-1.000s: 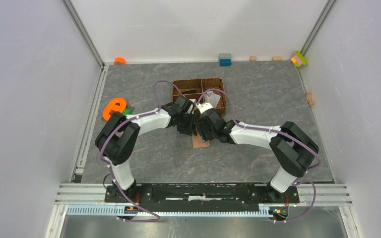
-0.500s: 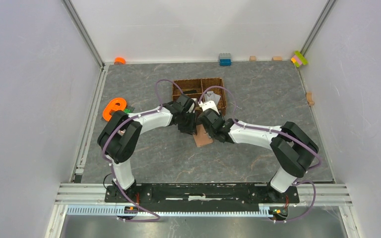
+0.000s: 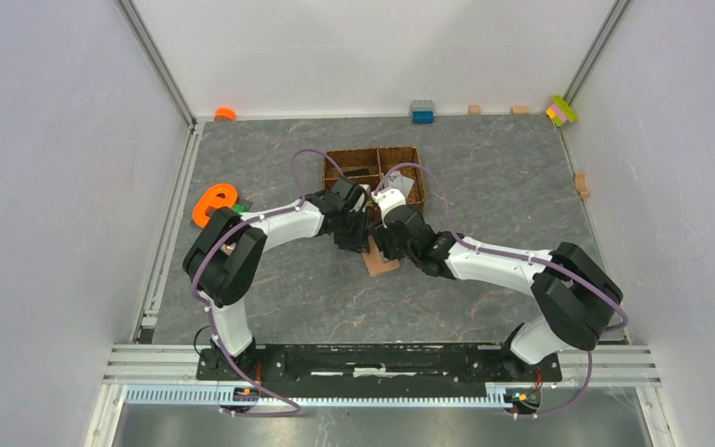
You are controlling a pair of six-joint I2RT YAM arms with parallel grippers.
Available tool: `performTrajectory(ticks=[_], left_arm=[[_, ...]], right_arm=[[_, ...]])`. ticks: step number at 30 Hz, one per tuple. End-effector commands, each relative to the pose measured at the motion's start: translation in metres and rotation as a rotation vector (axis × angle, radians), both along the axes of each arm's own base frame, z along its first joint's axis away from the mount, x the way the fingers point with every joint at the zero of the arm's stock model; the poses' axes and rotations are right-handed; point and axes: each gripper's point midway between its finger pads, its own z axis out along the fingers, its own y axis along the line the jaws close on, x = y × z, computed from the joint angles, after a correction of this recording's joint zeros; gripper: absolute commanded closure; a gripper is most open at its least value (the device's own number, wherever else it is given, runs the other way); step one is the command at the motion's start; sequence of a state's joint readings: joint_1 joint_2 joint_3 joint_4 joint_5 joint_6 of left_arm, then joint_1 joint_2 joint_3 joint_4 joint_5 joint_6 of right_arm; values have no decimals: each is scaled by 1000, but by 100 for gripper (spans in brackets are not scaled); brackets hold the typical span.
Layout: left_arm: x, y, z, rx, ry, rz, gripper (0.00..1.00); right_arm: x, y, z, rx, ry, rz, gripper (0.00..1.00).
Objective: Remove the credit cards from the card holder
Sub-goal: Open the card holder at the center of the board.
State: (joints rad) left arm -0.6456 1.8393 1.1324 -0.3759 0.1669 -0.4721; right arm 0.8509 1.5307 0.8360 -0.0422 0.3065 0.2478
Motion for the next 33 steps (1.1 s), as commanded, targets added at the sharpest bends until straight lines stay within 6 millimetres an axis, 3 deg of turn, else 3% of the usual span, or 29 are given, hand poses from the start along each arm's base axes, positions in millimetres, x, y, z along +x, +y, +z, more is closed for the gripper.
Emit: performTrajectory(ticks=[1, 5, 11, 15, 19, 33], left_arm=[[-2, 16, -20, 83, 26, 20, 66], [-2, 15, -20, 79, 25, 19, 66], [-2, 16, -19, 82, 20, 21, 65], [-1, 16, -19, 83, 19, 22, 65], [-1, 17, -18, 88, 15, 25, 65], [-1, 19, -22, 103, 22, 28, 65]], right_arm=[[-1, 31, 5, 89, -6, 117, 36], [0, 36, -9, 68, 36, 120, 33], [7, 11, -32, -100, 90, 6, 34], [7, 2, -47, -196, 147, -30, 42], [7, -4, -46, -211, 141, -53, 55], [18, -23, -35, -278, 78, -145, 81]])
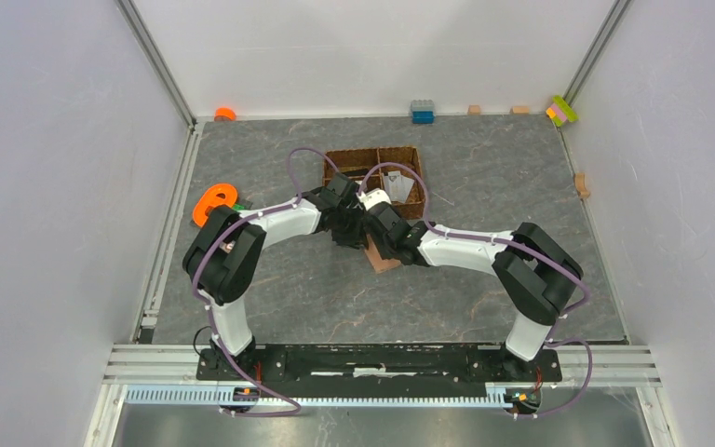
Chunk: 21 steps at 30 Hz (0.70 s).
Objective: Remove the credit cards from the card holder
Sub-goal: Open the card holder at the center of the board.
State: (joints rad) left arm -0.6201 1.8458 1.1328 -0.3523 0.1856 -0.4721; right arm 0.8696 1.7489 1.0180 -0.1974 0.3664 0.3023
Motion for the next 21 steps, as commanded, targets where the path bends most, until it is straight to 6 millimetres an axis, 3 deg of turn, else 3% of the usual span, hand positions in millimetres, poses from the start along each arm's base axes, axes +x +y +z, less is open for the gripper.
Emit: performTrajectory(ticks=[1, 11, 17, 21], left_arm=[[-10, 17, -23, 127, 29, 11, 65], [-9, 18, -27, 138, 37, 9, 65], [-9, 18, -26, 138, 34, 9, 65], [-9, 18, -25, 136, 34, 9, 65]], right_arm=[[9, -33, 1, -142, -31, -76, 82], [13, -38, 10, -131, -71, -104, 100], [13, -41, 23, -42, -102, -115, 100], [16, -53, 36, 13, -133, -153, 100]])
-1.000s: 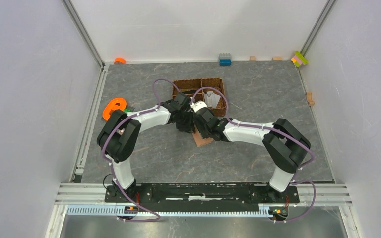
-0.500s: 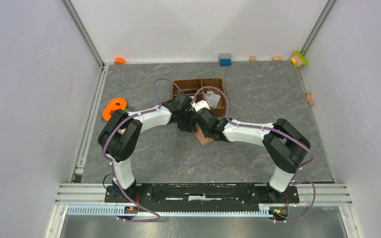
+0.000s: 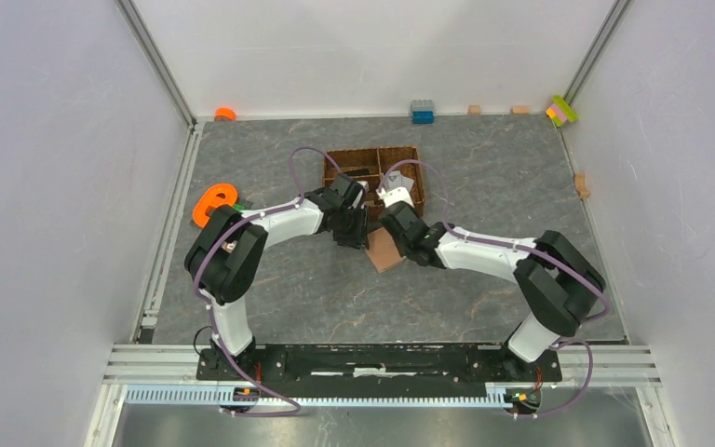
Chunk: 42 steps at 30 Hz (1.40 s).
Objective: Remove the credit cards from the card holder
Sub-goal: Open the card holder at the center of the board.
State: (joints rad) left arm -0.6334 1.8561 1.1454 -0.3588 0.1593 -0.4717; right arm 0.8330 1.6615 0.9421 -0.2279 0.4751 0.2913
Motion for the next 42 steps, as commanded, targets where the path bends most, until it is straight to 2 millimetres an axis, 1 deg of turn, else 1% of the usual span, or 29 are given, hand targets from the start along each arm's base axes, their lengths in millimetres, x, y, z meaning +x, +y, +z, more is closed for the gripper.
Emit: performTrajectory(ticks=[1, 3, 4, 7, 8, 9, 12, 13, 14, 16, 20, 23, 25, 29, 31, 32, 33, 36, 39, 40, 42], left_arm=[[-11, 19, -23, 113, 44, 10, 65], [-11, 19, -21, 113, 40, 10, 65], [-10, 20, -19, 110, 35, 11, 65], [-9, 19, -9, 87, 5, 15, 64], [-9, 18, -4, 72, -12, 18, 64], [-9, 18, 1, 60, -27, 18, 63], [-8, 19, 7, 47, -52, 23, 62], [-8, 18, 7, 45, -49, 21, 61], [-9, 18, 5, 44, -43, 18, 62], [-10, 15, 3, 36, -30, 11, 62], [-10, 14, 2, 34, -23, 8, 62], [-10, 15, 4, 34, -29, 8, 62], [-11, 14, 4, 33, -27, 8, 62], [-11, 13, 4, 25, -24, 5, 62], [-11, 13, 5, 25, -24, 3, 62], [-11, 13, 5, 24, -25, 3, 62], [-12, 13, 5, 24, -25, 2, 62], [-12, 13, 5, 22, -23, 0, 62], [-12, 13, 5, 22, -22, 1, 62], [-12, 12, 5, 20, -22, 0, 62], [-12, 12, 5, 20, -22, -1, 62]], right_arm=[[14, -12, 28, 101, -88, -67, 100], [15, -17, 31, 138, -92, -80, 100], [15, -16, 33, 171, -90, -72, 100], [10, -5, 39, 279, -89, -11, 100], [9, -2, 42, 300, -93, 9, 97], [7, 3, 43, 313, -87, 42, 90], [4, 9, 40, 321, -64, 79, 35], [2, 10, 37, 318, -56, 87, 25], [4, 13, 37, 329, -62, 99, 19], [4, 18, 35, 335, -58, 130, 15], [4, 29, 31, 351, -46, 179, 14], [8, 31, 22, 330, -26, 174, 15], [10, 32, 15, 308, -4, 169, 20], [12, 37, 7, 288, 32, 182, 37], [17, 33, 6, 264, 21, 155, 44], [19, 30, 5, 252, 13, 142, 50], [20, 29, 6, 248, 6, 136, 53], [21, 27, 7, 240, -2, 130, 56], [24, 21, 9, 222, -22, 107, 58], [25, 18, 10, 214, -31, 99, 60], [27, 18, 11, 212, -45, 101, 70]])
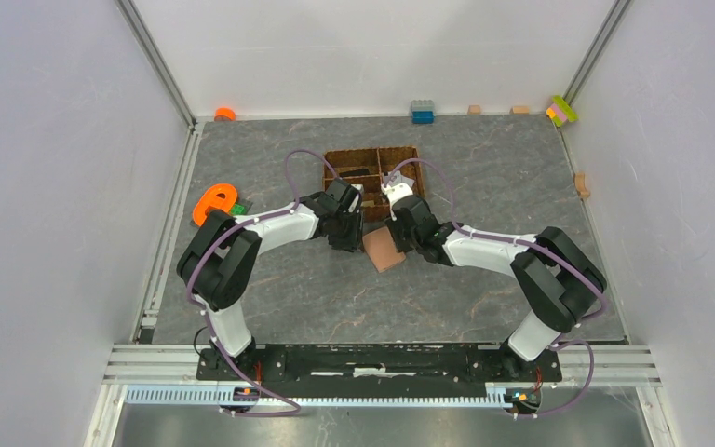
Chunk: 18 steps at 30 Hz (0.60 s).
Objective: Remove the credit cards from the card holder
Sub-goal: Open the card holder at the center of the board.
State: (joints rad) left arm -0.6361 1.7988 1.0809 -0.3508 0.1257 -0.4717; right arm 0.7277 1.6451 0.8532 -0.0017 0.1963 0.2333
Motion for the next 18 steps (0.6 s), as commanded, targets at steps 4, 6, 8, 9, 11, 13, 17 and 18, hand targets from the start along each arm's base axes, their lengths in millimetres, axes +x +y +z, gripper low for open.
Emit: performTrajectory(ticks=[4, 6, 8, 9, 11, 13, 17, 18], left_arm=[[-3, 0, 5, -5, -3, -16, 62], [-3, -1, 6, -7, -6, -15, 62], [-3, -1, 8, -14, -12, -17, 62], [-4, -2, 9, -20, -13, -19, 62], [-4, -2, 13, -31, -23, -19, 62], [-4, -3, 16, -41, -32, -17, 62], [-6, -6, 26, -69, -42, -22, 62], [-6, -7, 30, -84, -48, -25, 62]], right_arm=[[16, 1, 18, -10, -82, -14, 84], [17, 1, 20, -7, -87, -14, 98], [16, 2, 22, 0, -86, -7, 100], [14, 3, 24, 9, -85, -1, 100], [10, 7, 31, 47, -87, 13, 100], [4, 11, 43, 104, -98, 33, 100], [-10, 20, 66, 218, -125, 87, 100], [-13, 21, 71, 239, -131, 99, 100]])
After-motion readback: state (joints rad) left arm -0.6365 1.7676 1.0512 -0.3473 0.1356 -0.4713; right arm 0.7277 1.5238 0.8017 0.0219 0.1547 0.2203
